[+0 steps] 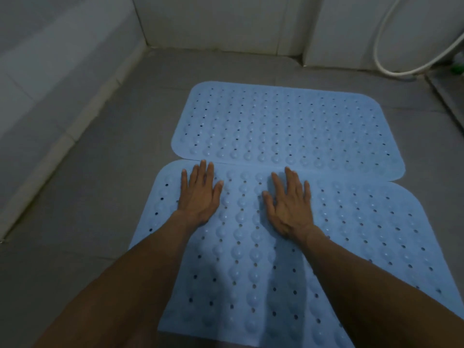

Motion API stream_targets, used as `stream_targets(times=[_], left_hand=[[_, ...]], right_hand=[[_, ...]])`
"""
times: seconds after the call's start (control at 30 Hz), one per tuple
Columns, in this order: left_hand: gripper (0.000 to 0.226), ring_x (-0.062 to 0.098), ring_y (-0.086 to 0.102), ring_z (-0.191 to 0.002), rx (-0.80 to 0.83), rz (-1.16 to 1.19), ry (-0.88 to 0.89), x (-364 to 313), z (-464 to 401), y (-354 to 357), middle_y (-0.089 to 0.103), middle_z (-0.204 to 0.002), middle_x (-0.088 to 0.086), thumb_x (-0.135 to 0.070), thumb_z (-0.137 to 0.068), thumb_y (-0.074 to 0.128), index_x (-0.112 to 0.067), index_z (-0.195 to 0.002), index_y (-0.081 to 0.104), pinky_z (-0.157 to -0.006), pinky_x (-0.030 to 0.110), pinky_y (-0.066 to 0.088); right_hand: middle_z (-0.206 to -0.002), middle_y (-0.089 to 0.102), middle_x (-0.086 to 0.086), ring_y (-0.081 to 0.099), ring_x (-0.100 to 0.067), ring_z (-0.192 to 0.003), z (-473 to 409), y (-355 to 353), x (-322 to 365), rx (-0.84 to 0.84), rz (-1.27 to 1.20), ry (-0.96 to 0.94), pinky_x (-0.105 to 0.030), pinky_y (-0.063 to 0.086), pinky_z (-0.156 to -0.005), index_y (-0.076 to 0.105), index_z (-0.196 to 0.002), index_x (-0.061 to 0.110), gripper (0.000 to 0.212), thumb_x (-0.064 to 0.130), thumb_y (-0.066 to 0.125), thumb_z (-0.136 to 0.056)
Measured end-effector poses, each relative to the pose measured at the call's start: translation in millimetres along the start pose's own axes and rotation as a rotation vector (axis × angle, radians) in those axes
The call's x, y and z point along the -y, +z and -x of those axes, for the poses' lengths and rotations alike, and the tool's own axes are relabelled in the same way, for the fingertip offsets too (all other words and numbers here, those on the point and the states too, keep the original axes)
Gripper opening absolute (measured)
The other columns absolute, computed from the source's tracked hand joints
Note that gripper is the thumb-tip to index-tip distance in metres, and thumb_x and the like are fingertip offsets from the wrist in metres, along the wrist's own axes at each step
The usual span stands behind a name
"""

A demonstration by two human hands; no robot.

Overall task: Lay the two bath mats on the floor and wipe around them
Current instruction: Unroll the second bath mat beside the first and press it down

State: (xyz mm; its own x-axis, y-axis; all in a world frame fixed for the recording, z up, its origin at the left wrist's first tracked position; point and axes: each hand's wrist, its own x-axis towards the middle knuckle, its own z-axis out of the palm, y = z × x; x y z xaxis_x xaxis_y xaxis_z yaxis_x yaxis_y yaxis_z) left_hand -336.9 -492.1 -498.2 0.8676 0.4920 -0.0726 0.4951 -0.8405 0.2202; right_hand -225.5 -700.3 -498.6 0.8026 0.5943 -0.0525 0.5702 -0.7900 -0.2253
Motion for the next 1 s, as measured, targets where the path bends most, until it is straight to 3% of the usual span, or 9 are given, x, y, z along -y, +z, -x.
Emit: stream_targets(times=[0.1,0.23,0.5,0.73,1.0], left_hand=[[0.064,0.020,-0.005,-0.150,-0.027,-0.016,-0.018,15.4,-12.4,2.9,-0.004,-0.163,0.007,-0.048,-0.102,0.012,-0.014,-0.155,0.001,-0.121,0.047,-0.009],[0.063,0.019,-0.001,-0.151,-0.119,-0.004,0.057,16.2,-17.1,2.1,0.001,-0.163,0.006,-0.047,-0.102,0.015,-0.014,-0.155,0.005,-0.122,0.045,-0.006],[0.057,0.023,0.015,-0.149,-0.123,0.040,0.154,25.5,-19.1,10.6,0.020,-0.160,0.011,-0.038,-0.102,0.026,-0.010,-0.152,0.027,-0.120,0.051,0.012],[0.058,0.030,0.016,-0.149,-0.066,0.045,0.150,23.0,-21.3,11.5,0.022,-0.158,0.019,-0.030,-0.101,0.027,0.003,-0.149,0.028,-0.121,0.046,0.017],[0.059,0.031,0.012,-0.149,-0.021,0.063,0.146,20.2,-22.1,8.3,0.015,-0.159,0.022,-0.028,-0.101,0.029,0.006,-0.149,0.023,-0.121,0.047,0.018]], right_hand=[[-0.169,-0.005,-0.007,-0.009,-0.022,-0.155,-17.5,13.8,46.4,0.000,-0.048,-0.089,-0.044,-0.019,-0.121,0.011,-0.161,0.025,0.071,0.059,0.010,-0.098],[-0.168,-0.011,-0.005,-0.017,-0.018,-0.154,-29.9,35.7,81.8,0.042,-0.046,-0.050,-0.048,-0.017,-0.121,0.003,-0.161,0.025,0.069,0.058,0.007,-0.100],[-0.167,-0.016,0.002,-0.020,-0.015,-0.153,-30.6,36.7,83.7,0.054,0.023,-0.005,-0.048,-0.014,-0.122,-0.007,-0.160,0.031,0.068,0.061,0.002,-0.099],[-0.168,-0.012,-0.004,-0.016,-0.018,-0.154,-31.0,34.2,89.1,0.080,0.008,0.032,-0.052,-0.005,-0.124,-0.001,-0.161,0.025,0.068,0.056,0.012,-0.102],[-0.169,-0.004,-0.010,-0.006,-0.023,-0.156,-31.9,32.9,91.6,0.100,0.040,0.043,-0.055,0.005,-0.124,0.006,-0.161,0.019,0.069,0.052,0.019,-0.102]])
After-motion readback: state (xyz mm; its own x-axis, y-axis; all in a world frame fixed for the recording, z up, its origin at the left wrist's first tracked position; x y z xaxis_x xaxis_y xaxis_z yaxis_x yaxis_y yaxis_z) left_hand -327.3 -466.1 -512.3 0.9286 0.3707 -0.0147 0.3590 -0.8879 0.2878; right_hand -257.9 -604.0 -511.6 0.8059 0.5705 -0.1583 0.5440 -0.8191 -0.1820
